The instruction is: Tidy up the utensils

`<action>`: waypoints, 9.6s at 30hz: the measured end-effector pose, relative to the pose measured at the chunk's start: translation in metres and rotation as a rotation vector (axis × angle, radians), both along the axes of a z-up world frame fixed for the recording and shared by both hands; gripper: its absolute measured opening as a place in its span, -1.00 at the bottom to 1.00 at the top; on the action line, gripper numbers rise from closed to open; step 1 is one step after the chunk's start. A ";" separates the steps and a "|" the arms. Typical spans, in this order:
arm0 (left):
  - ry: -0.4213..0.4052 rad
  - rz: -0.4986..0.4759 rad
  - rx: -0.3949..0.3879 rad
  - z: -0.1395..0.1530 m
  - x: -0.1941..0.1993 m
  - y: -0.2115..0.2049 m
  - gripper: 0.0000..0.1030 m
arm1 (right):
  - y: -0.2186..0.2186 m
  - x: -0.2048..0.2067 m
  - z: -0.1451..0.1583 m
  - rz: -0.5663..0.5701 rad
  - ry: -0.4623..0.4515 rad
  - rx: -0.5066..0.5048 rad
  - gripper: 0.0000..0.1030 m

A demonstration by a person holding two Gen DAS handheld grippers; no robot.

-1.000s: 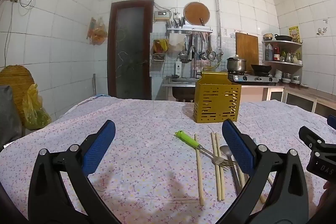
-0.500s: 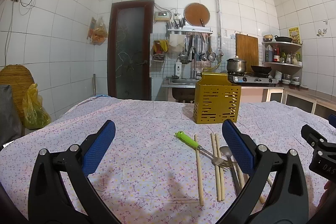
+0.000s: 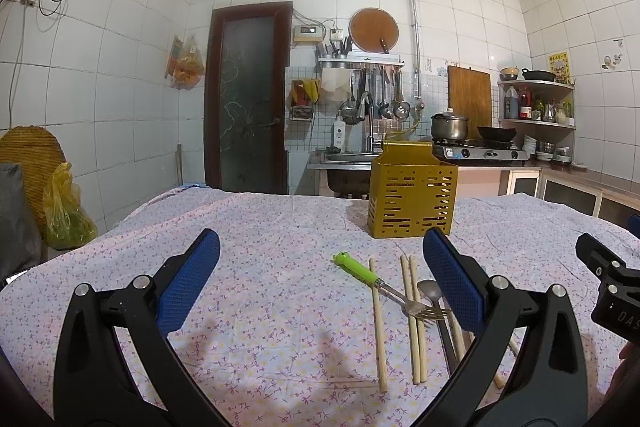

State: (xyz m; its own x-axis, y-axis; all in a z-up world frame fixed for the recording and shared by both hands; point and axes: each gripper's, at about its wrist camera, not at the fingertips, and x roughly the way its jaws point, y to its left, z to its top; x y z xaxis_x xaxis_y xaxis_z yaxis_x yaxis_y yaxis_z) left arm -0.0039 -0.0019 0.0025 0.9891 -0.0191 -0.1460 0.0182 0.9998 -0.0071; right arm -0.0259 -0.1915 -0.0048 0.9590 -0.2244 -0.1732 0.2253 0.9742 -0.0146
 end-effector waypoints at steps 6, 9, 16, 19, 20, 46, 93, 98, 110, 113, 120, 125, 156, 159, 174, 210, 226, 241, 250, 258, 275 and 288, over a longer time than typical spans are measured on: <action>-0.001 0.001 -0.001 0.000 -0.001 -0.001 0.90 | 0.000 -0.001 0.000 -0.001 -0.002 -0.001 0.93; -0.001 0.001 0.000 0.000 -0.001 0.000 0.90 | 0.000 -0.003 0.001 -0.003 -0.008 -0.004 0.93; -0.001 0.001 0.000 0.000 -0.001 -0.001 0.91 | 0.000 -0.004 0.002 -0.003 -0.011 -0.003 0.93; -0.002 0.000 0.000 0.000 -0.001 -0.001 0.90 | 0.001 -0.004 0.001 -0.004 -0.011 -0.002 0.93; -0.002 0.000 0.001 0.000 -0.001 -0.001 0.90 | 0.001 -0.004 0.001 -0.004 -0.011 -0.002 0.93; 0.003 0.006 0.005 0.003 0.001 0.002 0.90 | 0.001 0.000 0.001 -0.008 -0.001 0.002 0.93; 0.081 -0.004 0.049 -0.005 0.018 -0.002 0.90 | 0.007 0.020 -0.009 -0.011 0.075 0.003 0.93; 0.164 -0.011 0.049 -0.006 0.038 -0.003 0.90 | 0.003 0.029 -0.009 0.002 0.119 0.028 0.93; 0.383 -0.005 0.042 -0.001 0.111 -0.006 0.90 | -0.004 0.102 -0.003 -0.010 0.286 -0.013 0.93; 0.419 -0.008 0.046 0.002 0.134 -0.010 0.90 | -0.011 0.122 -0.005 -0.019 0.341 0.003 0.93; 0.567 -0.025 0.049 -0.015 0.197 -0.025 0.90 | -0.017 0.171 -0.021 -0.063 0.471 0.011 0.80; 0.667 -0.031 0.021 -0.030 0.224 -0.028 0.78 | -0.023 0.200 -0.039 -0.071 0.566 0.074 0.55; 0.886 -0.022 -0.043 -0.064 0.278 -0.036 -0.32 | -0.012 0.228 -0.061 -0.095 0.687 0.214 -0.23; 0.899 -0.025 -0.040 -0.063 0.279 -0.037 -0.36 | -0.012 0.229 -0.060 -0.090 0.690 0.226 -0.33; 0.885 -0.068 -0.045 -0.062 0.284 -0.036 -0.61 | -0.022 0.242 -0.058 -0.047 0.685 0.286 -0.79; 0.401 -0.223 -0.010 0.067 0.217 -0.040 -0.67 | -0.036 0.202 0.047 0.052 0.212 0.173 -0.86; 0.312 -0.234 -0.036 0.112 0.221 -0.045 -0.67 | -0.038 0.209 0.089 0.070 0.074 0.149 -0.86; 0.180 -0.187 -0.080 0.189 0.306 -0.079 -0.67 | -0.033 0.276 0.195 0.104 -0.081 0.102 -0.86; 0.274 -0.177 -0.073 0.129 0.365 -0.088 -0.67 | -0.033 0.336 0.147 0.125 0.031 0.131 -0.86; 0.342 -0.155 -0.079 0.101 0.368 -0.070 -0.66 | -0.033 0.359 0.102 0.146 0.150 0.130 -0.84; 0.294 -0.064 -0.038 0.130 0.247 -0.003 0.90 | -0.055 0.230 0.107 0.053 0.179 0.124 0.41; 0.498 -0.033 -0.038 0.033 0.229 0.013 0.90 | -0.048 0.196 0.033 0.013 0.336 0.119 0.50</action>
